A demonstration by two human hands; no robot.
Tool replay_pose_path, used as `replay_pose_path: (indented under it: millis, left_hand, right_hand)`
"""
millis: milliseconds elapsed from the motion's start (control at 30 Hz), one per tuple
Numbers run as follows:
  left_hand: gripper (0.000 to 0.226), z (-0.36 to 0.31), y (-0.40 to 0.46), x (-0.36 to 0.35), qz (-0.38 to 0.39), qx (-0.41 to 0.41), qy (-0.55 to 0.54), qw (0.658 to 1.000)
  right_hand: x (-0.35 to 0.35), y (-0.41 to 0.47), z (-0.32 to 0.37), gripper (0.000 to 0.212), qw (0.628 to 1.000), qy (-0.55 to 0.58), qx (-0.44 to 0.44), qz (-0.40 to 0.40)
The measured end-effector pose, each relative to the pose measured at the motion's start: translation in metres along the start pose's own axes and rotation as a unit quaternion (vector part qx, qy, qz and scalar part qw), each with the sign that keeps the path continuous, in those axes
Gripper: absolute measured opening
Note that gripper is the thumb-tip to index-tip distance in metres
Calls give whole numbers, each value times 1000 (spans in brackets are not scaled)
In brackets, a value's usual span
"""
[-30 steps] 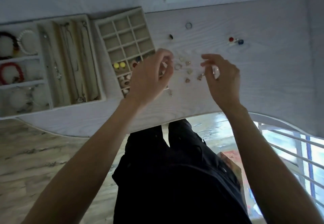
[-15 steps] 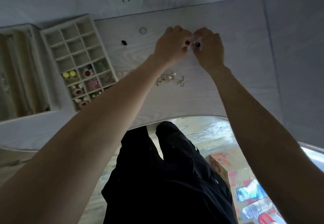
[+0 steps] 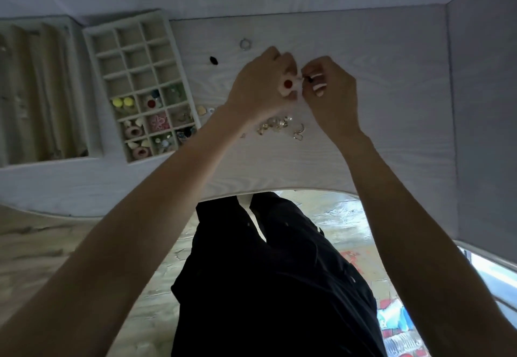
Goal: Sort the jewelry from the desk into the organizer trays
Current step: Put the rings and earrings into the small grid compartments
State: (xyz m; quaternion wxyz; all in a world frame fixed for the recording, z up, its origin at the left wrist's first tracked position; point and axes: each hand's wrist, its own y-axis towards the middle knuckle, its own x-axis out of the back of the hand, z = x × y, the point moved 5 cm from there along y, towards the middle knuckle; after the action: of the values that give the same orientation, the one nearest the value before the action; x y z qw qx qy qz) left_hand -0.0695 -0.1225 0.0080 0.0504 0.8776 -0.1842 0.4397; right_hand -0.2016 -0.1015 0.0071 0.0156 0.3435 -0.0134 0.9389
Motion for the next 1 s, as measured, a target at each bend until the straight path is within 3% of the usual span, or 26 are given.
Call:
replay_pose_path:
  millis: [100, 200, 300, 467, 667, 833, 1000]
  left_hand:
    - [39, 35, -58, 35, -37, 37, -58, 997]
    - [34, 71, -111, 60, -89, 107, -77, 987]
    - [30, 102, -141, 80, -146, 169, -60, 973]
    - [33, 138, -145, 95, -176, 208, 22, 962]
    - [28, 162, -147, 101, -194, 183, 63, 962]
    - [18, 178, -161, 111, -225, 179, 60, 956]
    - [22, 184, -150, 113, -163, 106, 117, 974]
  right_hand:
    - [-35, -14, 42, 13, 993, 94, 2, 65]
    - [-79, -25, 77, 15, 983, 118, 33, 133]
    - [-119, -27, 103, 15, 981, 92, 70, 158]
    - [-165, -20, 123, 16, 985, 19, 89, 144]
    - [-183, -15, 134, 28, 984, -31, 101, 141]
    - [-165, -11, 132, 25, 993, -32, 91, 69]
    - [-172, -21, 134, 19, 983, -103, 138, 60]
